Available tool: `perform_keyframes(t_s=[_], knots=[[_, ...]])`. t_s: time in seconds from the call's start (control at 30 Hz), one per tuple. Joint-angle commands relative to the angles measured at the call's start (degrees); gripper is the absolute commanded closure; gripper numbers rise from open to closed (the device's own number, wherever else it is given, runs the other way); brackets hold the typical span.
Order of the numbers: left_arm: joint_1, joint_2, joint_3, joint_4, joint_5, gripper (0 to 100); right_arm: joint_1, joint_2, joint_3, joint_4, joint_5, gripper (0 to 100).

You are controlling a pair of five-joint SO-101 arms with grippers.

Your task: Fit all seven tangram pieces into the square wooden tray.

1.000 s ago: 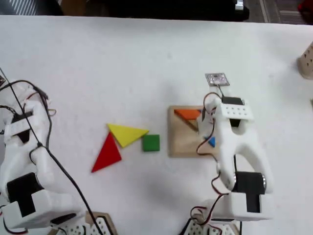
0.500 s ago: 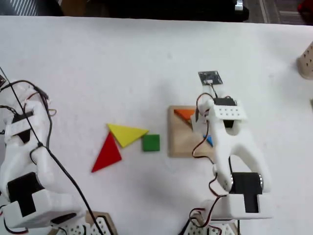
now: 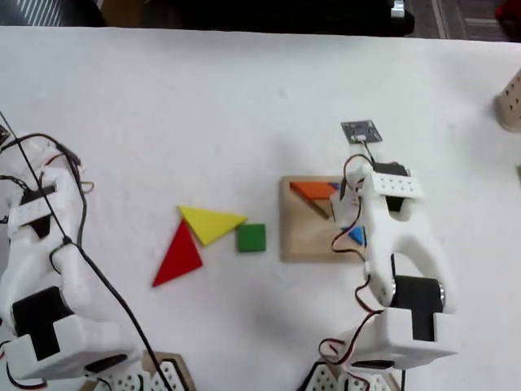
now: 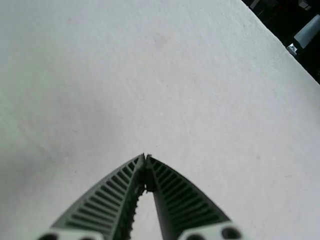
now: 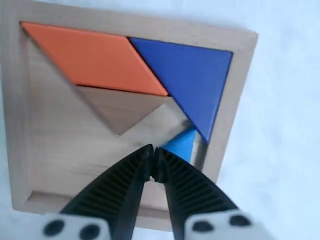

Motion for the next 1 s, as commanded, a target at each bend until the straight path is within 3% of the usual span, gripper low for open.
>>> perform_keyframes(t_s=[0.0,0.97], knots=[[0.57,-2.77,-0.09,-1.49,0.97,98,2.15,0.22,0.18,1.36,0.97,98.1],[0.57,-2.77,-0.18,-1.58,0.97,98,4.44,-9.54,5.63,-0.31,-2.55,98.1]])
